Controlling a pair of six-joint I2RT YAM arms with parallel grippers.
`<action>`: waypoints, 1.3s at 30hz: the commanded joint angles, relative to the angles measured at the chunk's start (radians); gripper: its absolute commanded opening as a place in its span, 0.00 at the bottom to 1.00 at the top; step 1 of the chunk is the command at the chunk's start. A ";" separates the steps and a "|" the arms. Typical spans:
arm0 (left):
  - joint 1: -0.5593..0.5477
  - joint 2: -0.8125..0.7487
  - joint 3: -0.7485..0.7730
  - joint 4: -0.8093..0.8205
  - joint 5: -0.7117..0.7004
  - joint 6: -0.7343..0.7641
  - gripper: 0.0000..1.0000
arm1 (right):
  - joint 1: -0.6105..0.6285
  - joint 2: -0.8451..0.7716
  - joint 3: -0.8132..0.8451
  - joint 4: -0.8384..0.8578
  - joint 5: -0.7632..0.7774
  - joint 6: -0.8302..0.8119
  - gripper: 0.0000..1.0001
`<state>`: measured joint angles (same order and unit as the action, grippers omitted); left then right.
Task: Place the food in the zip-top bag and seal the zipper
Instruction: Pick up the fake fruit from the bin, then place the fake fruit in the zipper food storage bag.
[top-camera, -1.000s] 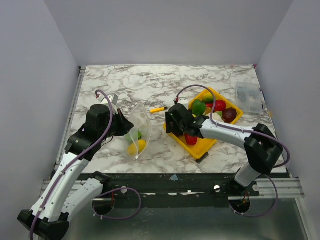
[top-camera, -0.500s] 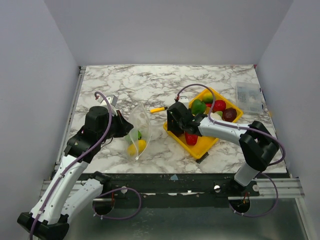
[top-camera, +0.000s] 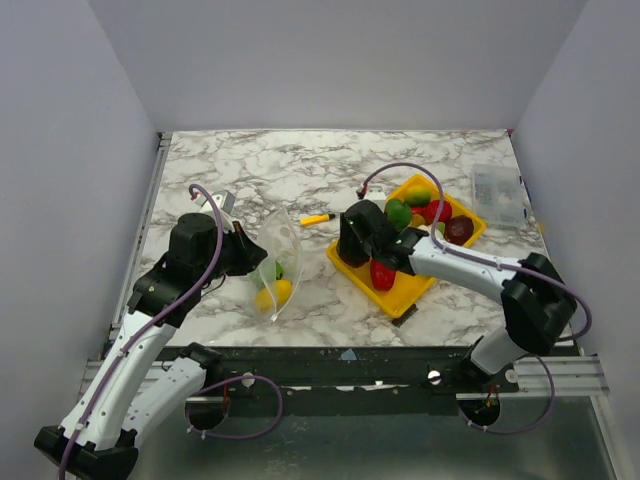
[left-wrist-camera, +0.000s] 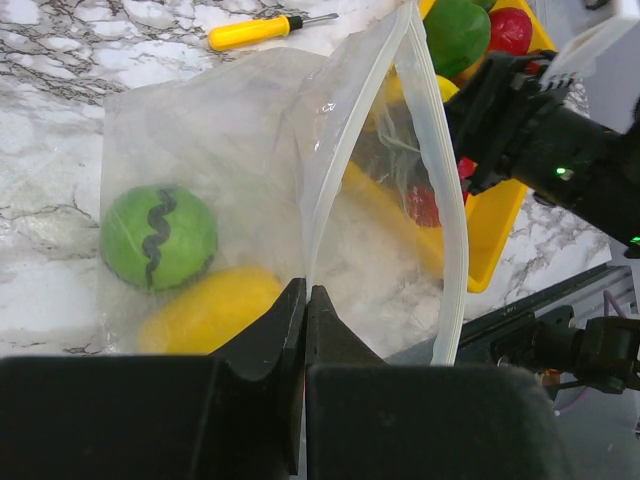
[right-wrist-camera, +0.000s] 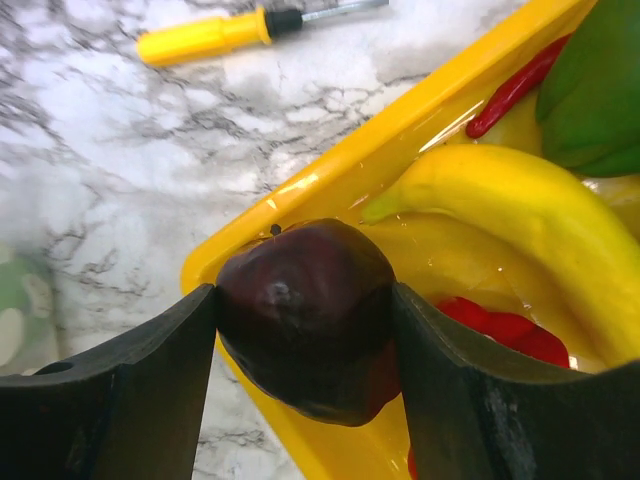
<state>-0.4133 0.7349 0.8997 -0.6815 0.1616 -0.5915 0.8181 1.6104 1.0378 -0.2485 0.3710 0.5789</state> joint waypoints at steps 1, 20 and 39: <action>0.002 -0.007 -0.003 0.013 0.015 0.008 0.00 | 0.001 -0.135 -0.019 0.013 0.067 -0.005 0.18; 0.004 -0.011 0.020 -0.005 -0.002 -0.002 0.00 | 0.151 -0.399 -0.014 0.577 -0.602 -0.120 0.01; 0.004 -0.017 0.056 -0.018 -0.007 0.012 0.00 | 0.242 -0.175 0.039 0.559 -0.142 -0.041 0.02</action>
<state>-0.4133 0.7235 0.9123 -0.6907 0.1658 -0.5911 1.0508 1.4059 1.0397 0.3363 0.0883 0.5106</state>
